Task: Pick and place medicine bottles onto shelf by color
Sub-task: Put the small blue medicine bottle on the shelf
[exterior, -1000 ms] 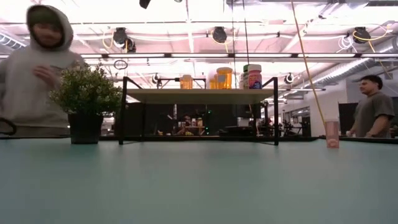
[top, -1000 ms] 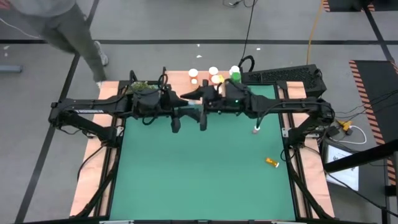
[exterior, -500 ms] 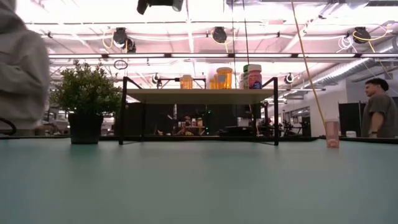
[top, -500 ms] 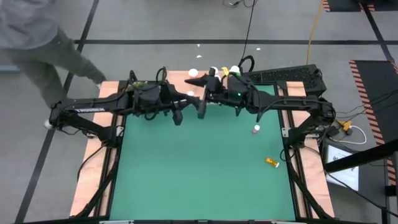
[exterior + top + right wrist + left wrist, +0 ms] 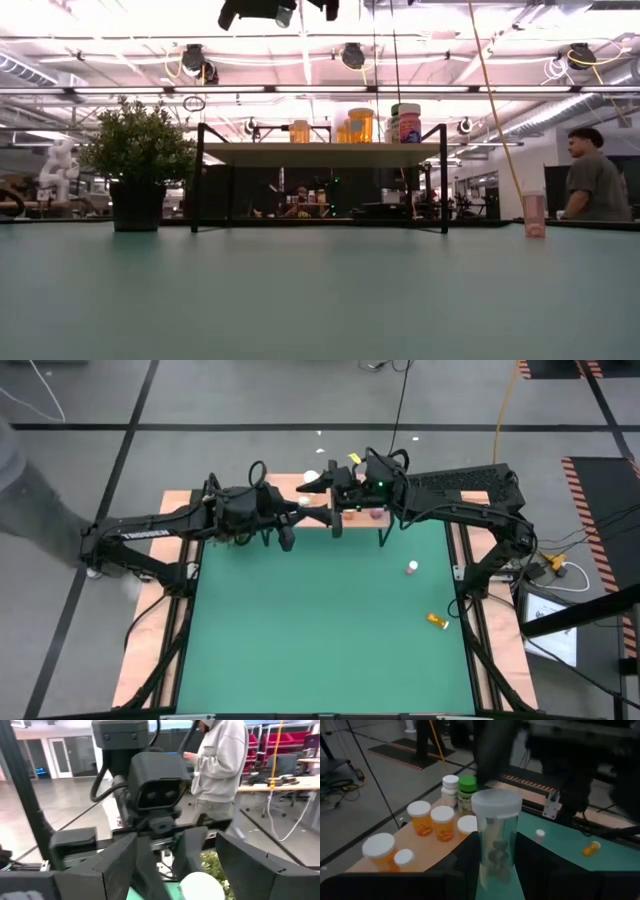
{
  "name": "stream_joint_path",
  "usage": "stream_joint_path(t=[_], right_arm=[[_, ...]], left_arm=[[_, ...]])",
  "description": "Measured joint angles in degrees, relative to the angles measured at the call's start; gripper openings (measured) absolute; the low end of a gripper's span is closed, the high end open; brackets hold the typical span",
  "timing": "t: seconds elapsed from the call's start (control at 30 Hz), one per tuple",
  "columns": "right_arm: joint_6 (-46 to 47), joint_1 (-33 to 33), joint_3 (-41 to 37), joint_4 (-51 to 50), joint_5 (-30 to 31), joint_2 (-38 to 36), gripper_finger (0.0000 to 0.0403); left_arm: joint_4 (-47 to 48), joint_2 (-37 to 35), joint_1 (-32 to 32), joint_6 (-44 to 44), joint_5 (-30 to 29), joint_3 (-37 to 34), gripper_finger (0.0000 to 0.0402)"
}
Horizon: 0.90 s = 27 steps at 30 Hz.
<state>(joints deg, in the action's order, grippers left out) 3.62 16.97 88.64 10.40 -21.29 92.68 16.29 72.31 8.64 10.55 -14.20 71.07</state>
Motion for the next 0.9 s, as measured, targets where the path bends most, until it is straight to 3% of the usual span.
stream_joint_path(t=[0.3,0.6,0.8,0.9], right_arm=[[-4.24,-2.12,-0.04,0.91,0.02,2.45,0.0263],[-5.58,-2.84,-0.02,-0.72,0.33,2.45,0.0263],[-9.3,-3.27,-0.02,-4.03,6.09,2.51,0.0263],[-8.42,-3.72,-0.02,-3.83,6.18,2.51,0.0263]], left_arm=[[0.53,-0.02,0.7,-3.88,0.02,-0.11,0.0108],[5.27,0.01,-1.78,-2.26,0.25,-0.09,0.0108],[9.82,0.14,-3.16,-2.72,0.51,-0.09,0.0108],[10.16,0.17,-3.59,-2.74,0.48,-0.09,0.0108]])
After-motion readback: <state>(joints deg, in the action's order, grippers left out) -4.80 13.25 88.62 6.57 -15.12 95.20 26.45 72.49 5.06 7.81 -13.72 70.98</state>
